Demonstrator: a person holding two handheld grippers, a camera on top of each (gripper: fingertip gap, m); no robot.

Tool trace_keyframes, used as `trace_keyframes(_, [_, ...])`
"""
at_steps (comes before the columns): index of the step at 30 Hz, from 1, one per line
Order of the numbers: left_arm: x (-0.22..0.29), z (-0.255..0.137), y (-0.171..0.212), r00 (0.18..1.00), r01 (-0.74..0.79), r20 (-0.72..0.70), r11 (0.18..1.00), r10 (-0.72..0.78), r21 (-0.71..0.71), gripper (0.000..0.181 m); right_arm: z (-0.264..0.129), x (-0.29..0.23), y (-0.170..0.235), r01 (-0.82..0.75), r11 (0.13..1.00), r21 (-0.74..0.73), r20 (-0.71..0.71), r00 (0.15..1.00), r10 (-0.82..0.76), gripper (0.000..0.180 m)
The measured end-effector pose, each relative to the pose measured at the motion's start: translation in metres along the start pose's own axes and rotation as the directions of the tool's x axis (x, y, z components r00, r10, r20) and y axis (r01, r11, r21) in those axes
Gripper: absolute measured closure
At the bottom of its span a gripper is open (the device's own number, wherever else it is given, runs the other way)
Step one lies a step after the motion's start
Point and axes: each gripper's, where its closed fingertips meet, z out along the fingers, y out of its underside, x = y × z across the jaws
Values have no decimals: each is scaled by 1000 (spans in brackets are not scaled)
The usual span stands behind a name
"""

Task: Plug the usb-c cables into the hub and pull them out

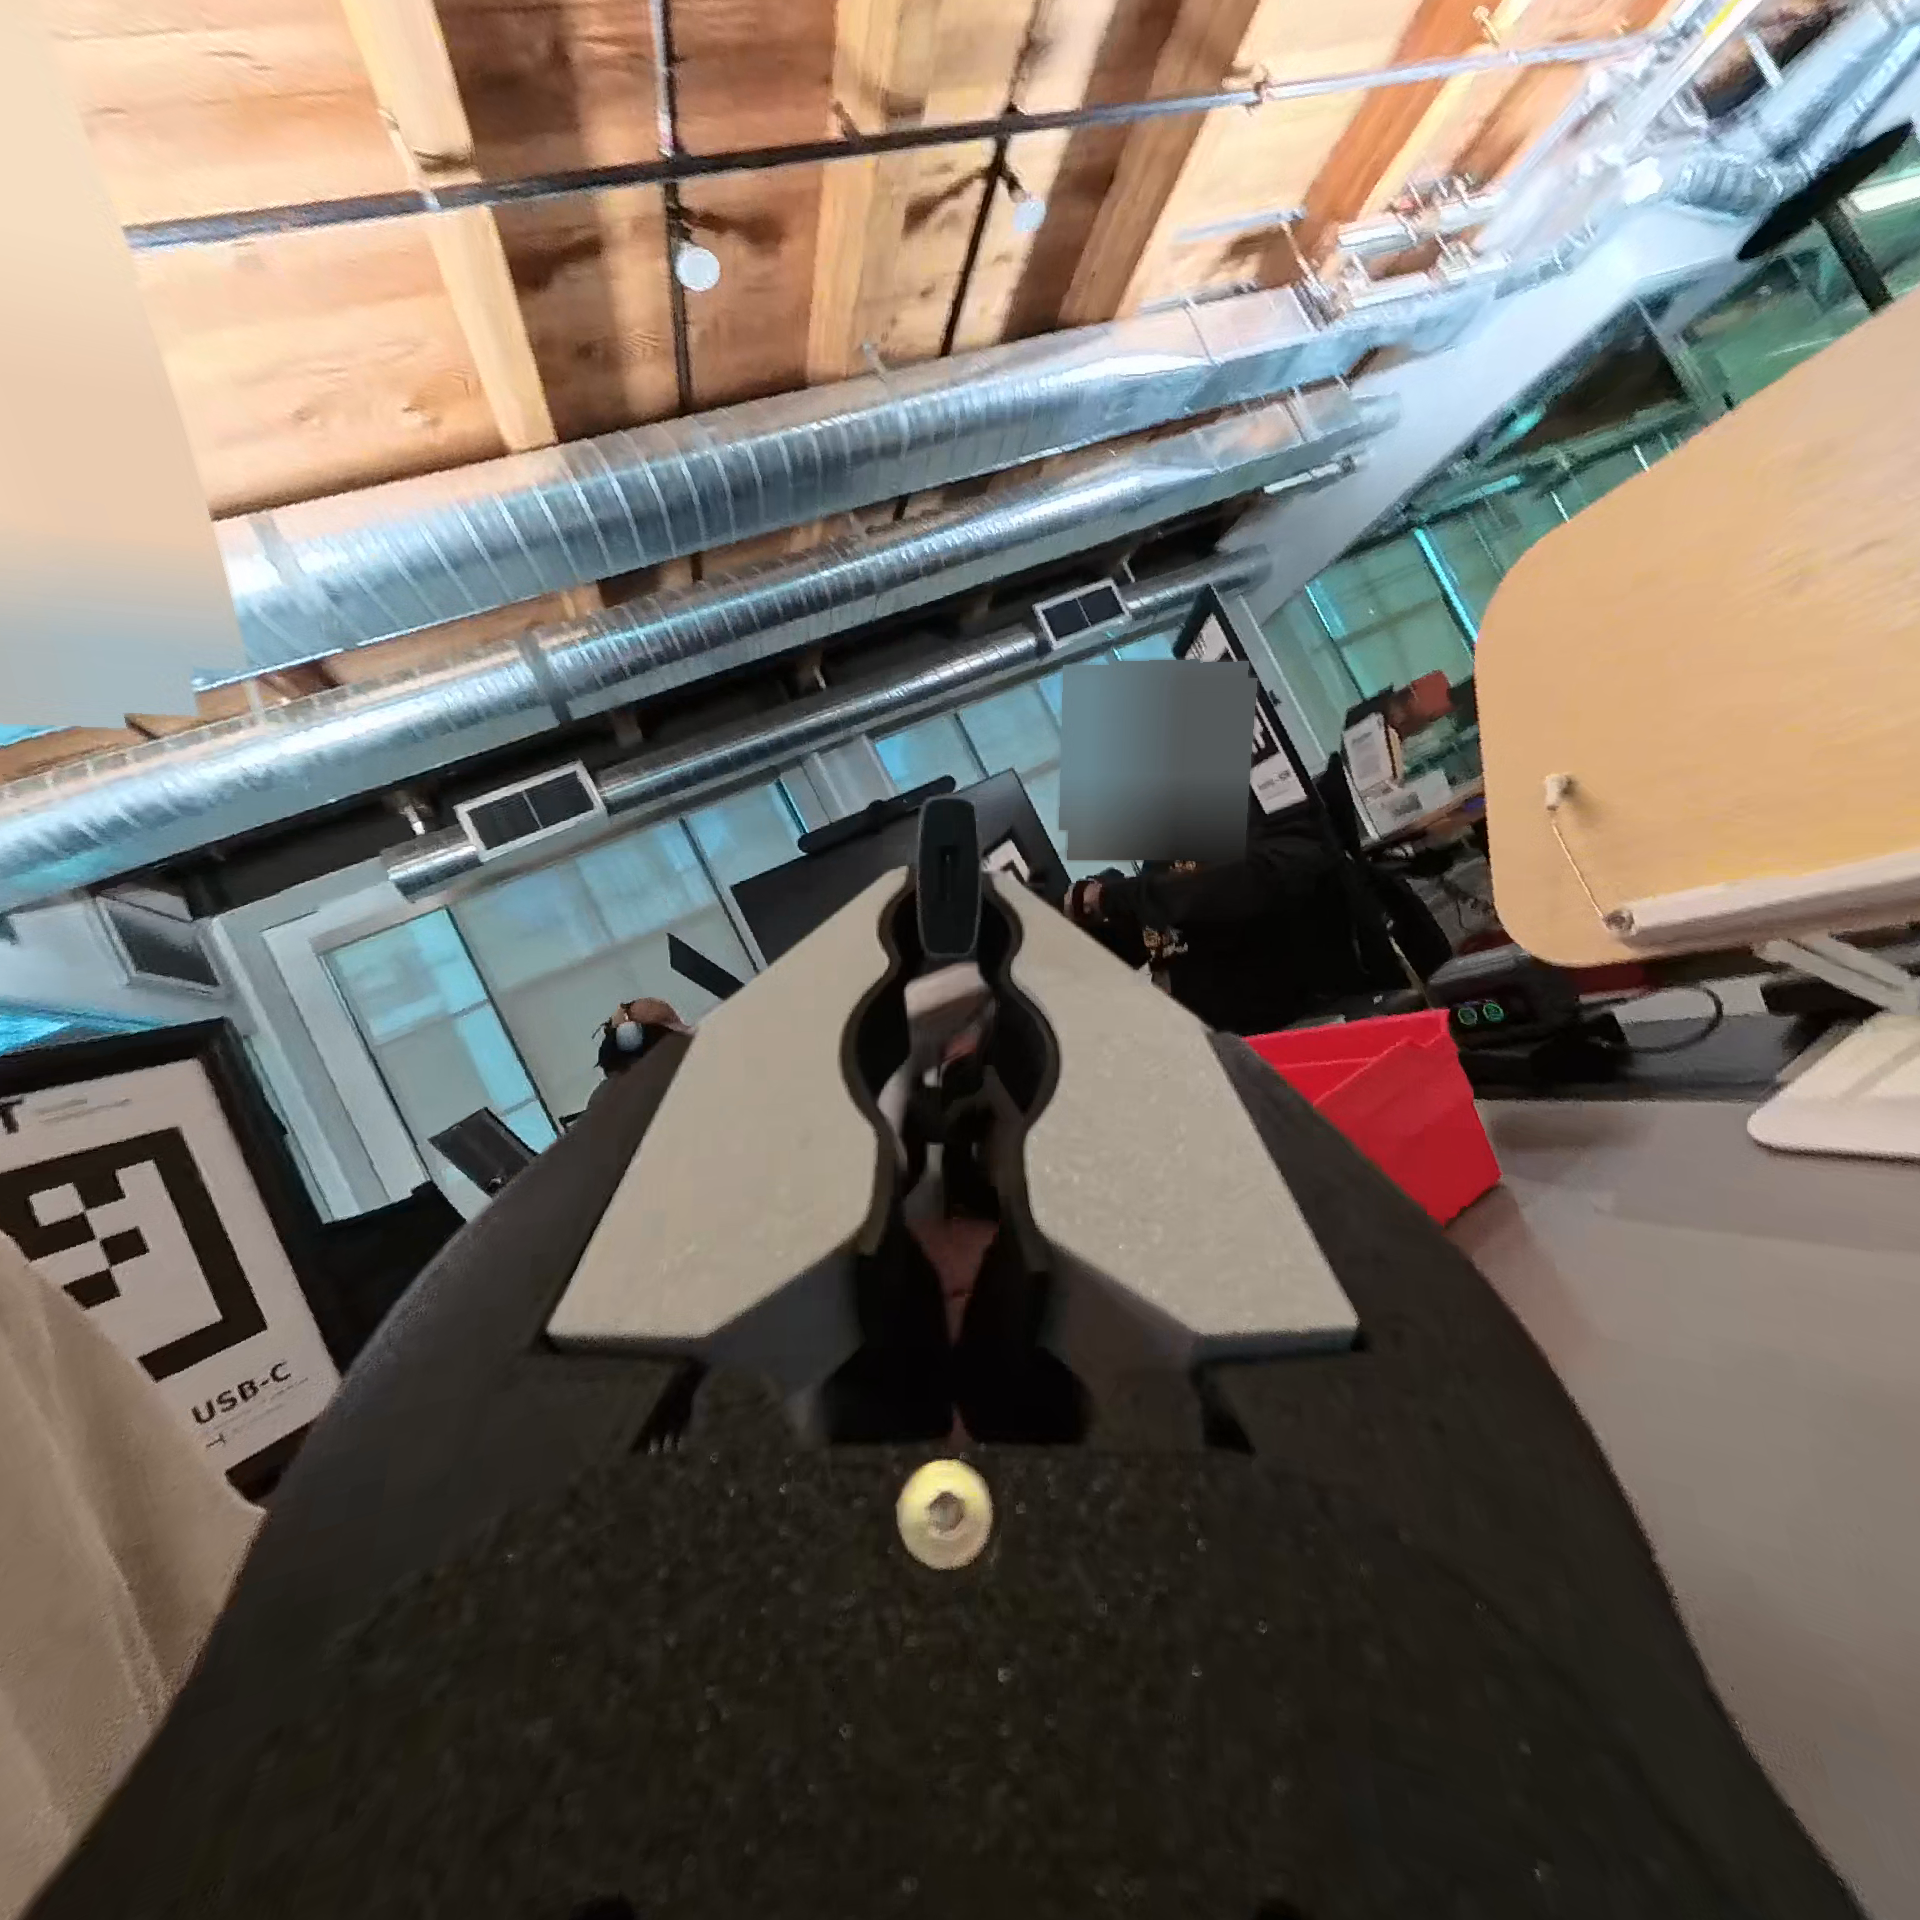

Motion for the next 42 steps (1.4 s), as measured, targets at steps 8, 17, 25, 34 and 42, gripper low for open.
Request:
trace_keyframes(8, [-67, -73, 26, 862, -120, 460, 968, 211, -221, 156, -3, 14, 11, 596, 763, -249, 77, 798, -598, 171])
trace_keyframes(17, [-38, -173, 69, 486, -261, 721, 870, 493, -419, 138, 24, 83, 110, 923, 260, -285, 272, 338, -901, 171])
trace_keyframes(25, [-61, -218, 98, 413, -170, 891, 977, 189, -128, 136, 28, 92, 142, 934, 299, -194, 272, 344, -899, 171])
trace_keyframes(34, [-78, -259, 20, 214, 48, 973, 993, 91, -104, 126, 26, 88, 153, 898, 375, -231, 320, 434, -842, 171])
trace_keyframes(42, [-146, -264, 16, 236, 555, 966, 801, 108, -225, 125, 25, 93, 152, 892, 378, -247, 317, 443, -838, 171])
